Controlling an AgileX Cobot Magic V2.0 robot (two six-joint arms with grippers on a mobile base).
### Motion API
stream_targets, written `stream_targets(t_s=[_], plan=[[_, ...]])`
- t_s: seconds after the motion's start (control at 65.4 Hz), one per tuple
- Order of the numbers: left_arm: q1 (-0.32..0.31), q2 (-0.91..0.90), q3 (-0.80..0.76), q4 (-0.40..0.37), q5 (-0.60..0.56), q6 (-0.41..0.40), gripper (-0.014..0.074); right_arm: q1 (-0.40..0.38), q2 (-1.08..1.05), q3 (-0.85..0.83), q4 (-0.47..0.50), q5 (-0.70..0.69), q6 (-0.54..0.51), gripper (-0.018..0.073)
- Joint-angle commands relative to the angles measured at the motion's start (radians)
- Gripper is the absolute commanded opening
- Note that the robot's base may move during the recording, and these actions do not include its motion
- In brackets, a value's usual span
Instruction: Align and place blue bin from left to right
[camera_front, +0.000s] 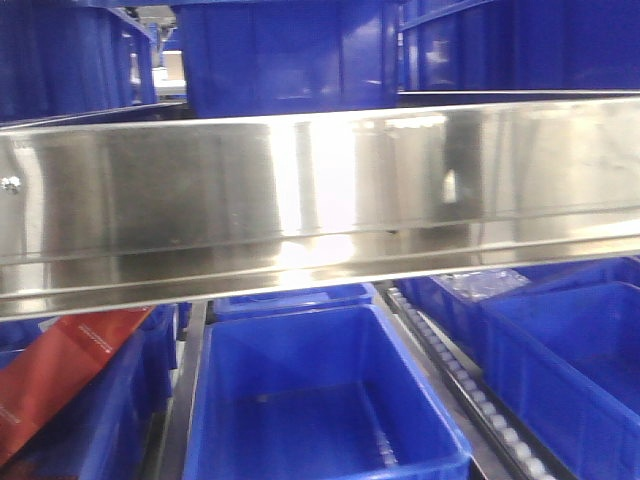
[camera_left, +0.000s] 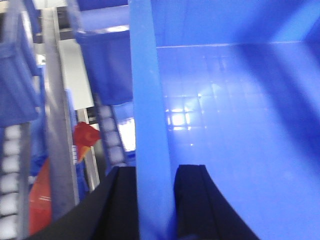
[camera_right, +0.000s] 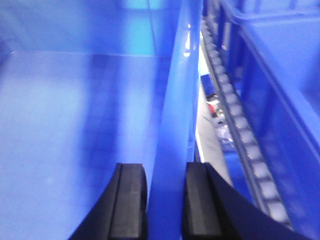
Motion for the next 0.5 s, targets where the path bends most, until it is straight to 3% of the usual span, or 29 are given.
stream_targets(t_s=[0.0,0.489], plan=[[0.002,-0.022,-0.019,0.027,-0.117,0.007,-0.0008,0.001,-0.024,-0.013,0.004,-0.086,-0.035,-0.0079],[0.002,-0.022,-0.019,0.027,-0.117,0.007,-0.0008,0.001,-0.024,-0.013,0.004,-0.086,-0.035,-0.0079]])
